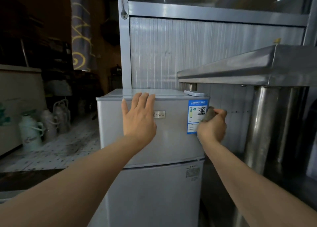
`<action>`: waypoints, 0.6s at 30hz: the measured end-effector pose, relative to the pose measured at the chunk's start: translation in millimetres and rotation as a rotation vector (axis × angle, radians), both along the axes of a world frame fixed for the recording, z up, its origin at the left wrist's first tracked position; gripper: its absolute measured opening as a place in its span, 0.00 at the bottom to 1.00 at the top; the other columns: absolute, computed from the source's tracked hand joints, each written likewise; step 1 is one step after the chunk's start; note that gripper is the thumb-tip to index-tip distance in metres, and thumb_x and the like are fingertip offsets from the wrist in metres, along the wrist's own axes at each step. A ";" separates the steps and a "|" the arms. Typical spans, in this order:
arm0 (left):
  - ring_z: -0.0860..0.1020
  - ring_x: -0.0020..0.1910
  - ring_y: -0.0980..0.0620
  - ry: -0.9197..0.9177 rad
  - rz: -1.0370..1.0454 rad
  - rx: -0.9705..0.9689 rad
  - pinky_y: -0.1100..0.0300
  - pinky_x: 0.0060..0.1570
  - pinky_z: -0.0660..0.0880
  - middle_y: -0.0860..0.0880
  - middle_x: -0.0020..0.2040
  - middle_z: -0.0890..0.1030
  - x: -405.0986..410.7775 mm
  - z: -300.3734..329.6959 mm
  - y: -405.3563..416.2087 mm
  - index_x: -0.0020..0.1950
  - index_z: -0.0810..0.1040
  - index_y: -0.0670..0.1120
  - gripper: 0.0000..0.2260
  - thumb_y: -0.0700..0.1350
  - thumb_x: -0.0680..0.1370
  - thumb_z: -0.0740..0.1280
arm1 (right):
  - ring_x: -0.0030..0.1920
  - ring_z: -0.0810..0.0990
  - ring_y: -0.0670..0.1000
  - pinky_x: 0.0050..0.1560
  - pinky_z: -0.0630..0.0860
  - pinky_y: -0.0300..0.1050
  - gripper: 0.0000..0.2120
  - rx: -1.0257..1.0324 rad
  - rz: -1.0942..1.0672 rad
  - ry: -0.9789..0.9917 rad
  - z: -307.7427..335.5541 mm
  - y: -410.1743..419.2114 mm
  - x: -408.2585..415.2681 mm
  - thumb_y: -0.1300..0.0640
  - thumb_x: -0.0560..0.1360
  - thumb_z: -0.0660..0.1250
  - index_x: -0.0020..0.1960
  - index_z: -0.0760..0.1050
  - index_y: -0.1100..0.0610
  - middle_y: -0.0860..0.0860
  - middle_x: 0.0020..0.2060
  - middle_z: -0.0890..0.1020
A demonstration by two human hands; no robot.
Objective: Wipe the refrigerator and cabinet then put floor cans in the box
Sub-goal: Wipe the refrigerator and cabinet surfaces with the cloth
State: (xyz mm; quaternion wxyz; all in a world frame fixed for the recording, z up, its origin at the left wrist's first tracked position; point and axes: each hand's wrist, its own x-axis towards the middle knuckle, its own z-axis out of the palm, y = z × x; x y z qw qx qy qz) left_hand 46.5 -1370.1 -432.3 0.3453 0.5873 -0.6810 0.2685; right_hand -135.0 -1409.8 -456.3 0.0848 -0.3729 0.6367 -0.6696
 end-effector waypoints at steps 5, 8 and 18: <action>0.54 0.74 0.51 -0.033 -0.031 0.040 0.43 0.73 0.44 0.52 0.73 0.60 5.7 7.3 3.7 0.73 0.56 0.50 0.31 0.43 0.73 0.65 | 0.56 0.77 0.61 0.47 0.74 0.49 0.19 -0.059 -0.002 0.126 26.1 3.6 4.4 0.65 0.74 0.65 0.62 0.65 0.56 0.57 0.58 0.78; 0.53 0.75 0.51 -0.042 -0.077 0.085 0.44 0.73 0.43 0.52 0.75 0.58 12.8 12.6 8.7 0.75 0.54 0.51 0.32 0.44 0.74 0.65 | 0.57 0.77 0.60 0.50 0.75 0.49 0.22 -0.113 0.031 0.152 22.2 14.7 10.0 0.67 0.74 0.64 0.65 0.65 0.56 0.58 0.59 0.77; 0.56 0.74 0.51 0.124 -0.092 0.069 0.43 0.73 0.45 0.51 0.74 0.60 54.0 27.0 36.7 0.74 0.56 0.49 0.31 0.46 0.74 0.66 | 0.60 0.72 0.52 0.51 0.52 0.17 0.22 -0.280 0.169 0.437 60.0 54.6 57.2 0.72 0.72 0.64 0.64 0.73 0.58 0.56 0.64 0.70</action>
